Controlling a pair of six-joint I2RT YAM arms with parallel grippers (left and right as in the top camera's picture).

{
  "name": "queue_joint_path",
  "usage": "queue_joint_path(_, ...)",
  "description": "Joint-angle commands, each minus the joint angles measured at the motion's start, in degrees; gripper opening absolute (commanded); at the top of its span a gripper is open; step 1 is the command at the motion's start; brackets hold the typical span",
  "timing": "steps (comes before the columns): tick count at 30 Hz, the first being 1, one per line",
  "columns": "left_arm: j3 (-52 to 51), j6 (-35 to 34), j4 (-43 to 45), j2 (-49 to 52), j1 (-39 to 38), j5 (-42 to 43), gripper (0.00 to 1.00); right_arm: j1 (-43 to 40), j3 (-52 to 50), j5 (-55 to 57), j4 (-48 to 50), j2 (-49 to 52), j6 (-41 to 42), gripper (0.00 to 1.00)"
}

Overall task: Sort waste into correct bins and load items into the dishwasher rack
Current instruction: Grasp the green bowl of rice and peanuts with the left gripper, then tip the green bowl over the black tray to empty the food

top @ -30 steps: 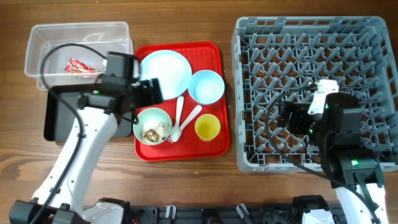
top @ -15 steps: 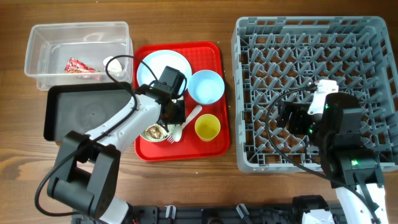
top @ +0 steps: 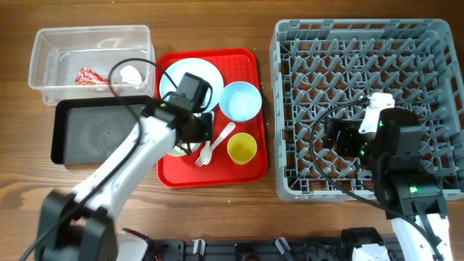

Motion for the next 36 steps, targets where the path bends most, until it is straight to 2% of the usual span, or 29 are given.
queue_joint_path(1,1.81,2.05,-0.98,-10.71,5.62,2.36,0.04,-0.07,1.4,-0.5,-0.02,0.02,0.31,1.0)
queue_joint_path(4,1.81,6.54,-1.38,-12.46,16.02,11.61,0.04,-0.07,1.4,-0.5,-0.09,0.02,0.31,1.0)
queue_joint_path(7,1.42,16.22,-1.38,-8.98,32.24,31.76,0.04,-0.07,1.4,-0.5,-0.28,0.02,0.31,1.0)
queue_joint_path(10,1.38,25.68,-3.58,-2.47,42.45,49.57,0.04,-0.07,1.4,-0.5,-0.31,0.02,0.31,1.0)
queue_joint_path(12,1.38,29.33,-5.25,2.29,46.9,55.6,0.04,-0.07,1.4,-0.5,-0.31,0.02,0.28,1.0)
queue_joint_path(19,1.38,30.75,-5.95,13.03,57.9,74.36,0.04,-0.07,1.4,-0.5,-0.94,0.02,0.31,1.0)
queue_joint_path(22,1.38,30.32,-5.99,13.16,61.46,77.55,0.04,-0.07,1.4,-0.5,-0.96,0.02,0.28,1.0)
queue_joint_path(25,1.38,30.32,-6.34,13.16,63.91,87.91,0.04,-0.07,1.4,-0.5,-0.94,0.02,0.31,1.0)
queue_joint_path(26,1.38,27.43,-6.25,13.14,64.28,87.82,0.04,-0.07,1.4,-0.5,-0.96,0.02,0.31,1.0)
queue_joint_path(36,1.38,24.44,-6.29,13.14,64.3,87.82,0.04,-0.07,1.4,-0.5,-0.92,0.02,0.31,1.0)
